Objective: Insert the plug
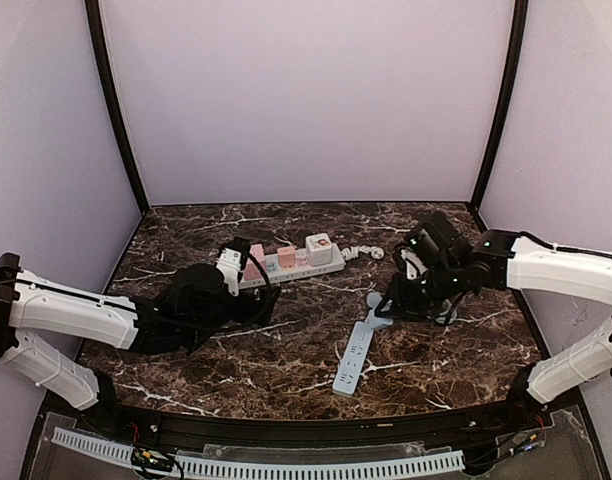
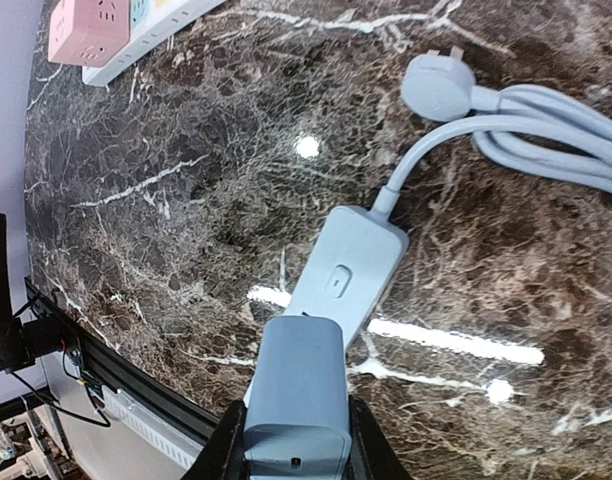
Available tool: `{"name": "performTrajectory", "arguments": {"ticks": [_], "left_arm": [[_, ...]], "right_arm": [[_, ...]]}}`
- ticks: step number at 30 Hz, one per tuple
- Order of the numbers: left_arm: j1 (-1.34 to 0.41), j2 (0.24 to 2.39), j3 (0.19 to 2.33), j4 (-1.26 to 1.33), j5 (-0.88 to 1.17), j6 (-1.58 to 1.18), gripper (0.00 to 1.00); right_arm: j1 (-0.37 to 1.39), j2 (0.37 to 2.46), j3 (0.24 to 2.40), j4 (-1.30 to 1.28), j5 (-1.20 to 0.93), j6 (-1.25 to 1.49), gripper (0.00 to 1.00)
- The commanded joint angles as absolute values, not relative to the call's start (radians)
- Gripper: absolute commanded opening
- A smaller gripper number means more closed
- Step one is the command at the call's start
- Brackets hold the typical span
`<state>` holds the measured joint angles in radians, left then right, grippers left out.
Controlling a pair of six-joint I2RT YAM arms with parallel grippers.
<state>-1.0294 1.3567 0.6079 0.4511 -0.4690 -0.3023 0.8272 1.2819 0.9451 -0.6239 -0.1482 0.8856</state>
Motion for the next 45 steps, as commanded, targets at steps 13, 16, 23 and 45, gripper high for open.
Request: {"name": "performTrajectory", "arguments": {"ticks": [13,16,23,45], "left_arm": [[-0.882,1.016,0.356,0.565,-0.611,-0.190,0.97],[-0.872,1.016,0.356,0.559,-0.608,-0.192,0.97],[-0.867,1.022,0.362,0.552,-0.587,-0.202,0.97],[-0.867,1.011,0.359,0.542,-0.580,-0.215,0.96]], "right_arm": [[0.938,1.535,1.080,-0.586,-0.148,1.186,0.00],[0.942,1.563,1.107,-0.638,-0.145,1.208,0.00],[0.978,1.531,1.072,-0.670,-0.117,1.263,0.00],[0.992,1.575,1.062,-0.657,-0.104,1.259,0.00]]}}
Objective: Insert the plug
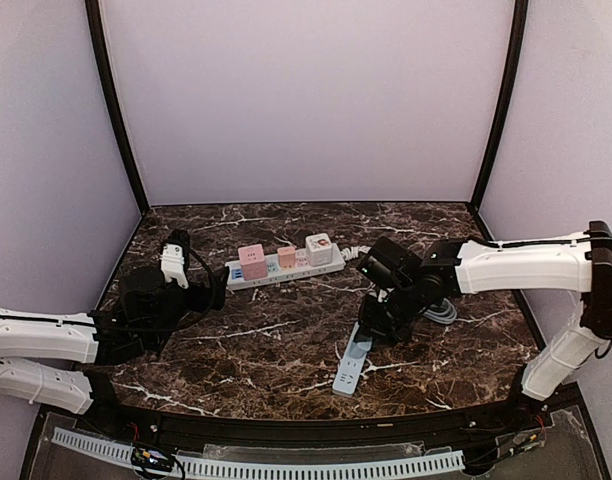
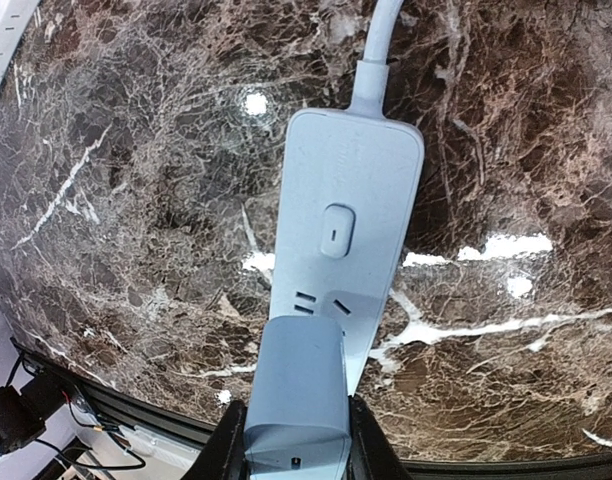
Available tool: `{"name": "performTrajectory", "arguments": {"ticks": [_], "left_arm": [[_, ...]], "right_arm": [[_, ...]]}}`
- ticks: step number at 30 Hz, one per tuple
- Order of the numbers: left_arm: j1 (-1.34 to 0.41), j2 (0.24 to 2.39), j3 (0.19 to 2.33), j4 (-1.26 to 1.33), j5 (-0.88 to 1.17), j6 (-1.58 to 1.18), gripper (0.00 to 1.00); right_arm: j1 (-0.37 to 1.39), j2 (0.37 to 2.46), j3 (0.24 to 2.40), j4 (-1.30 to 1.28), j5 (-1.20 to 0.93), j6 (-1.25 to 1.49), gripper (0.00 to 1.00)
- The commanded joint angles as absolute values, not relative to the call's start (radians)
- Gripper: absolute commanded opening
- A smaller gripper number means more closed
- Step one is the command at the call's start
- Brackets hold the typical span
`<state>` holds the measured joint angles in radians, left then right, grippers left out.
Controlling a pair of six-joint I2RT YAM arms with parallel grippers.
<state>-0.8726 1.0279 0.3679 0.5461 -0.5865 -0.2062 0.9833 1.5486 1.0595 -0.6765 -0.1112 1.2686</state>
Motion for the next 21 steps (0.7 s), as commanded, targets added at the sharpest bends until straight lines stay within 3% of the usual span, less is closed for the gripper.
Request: {"name": "performTrajectory", "arguments": {"ticks": [1,21], "left_arm": [[-0.866,1.010,0.359,0.542,-0.580,-0.215,0.96],[-0.866,0.991,0.351,0.538,-0.583,-0.213,0.95]], "right_arm": [[0.992,1.577,1.062,-0.657,-0.103,1.257,0.00],[0.992,1.599,1.102,-0.762,-0.032,1.274,0.00]]}}
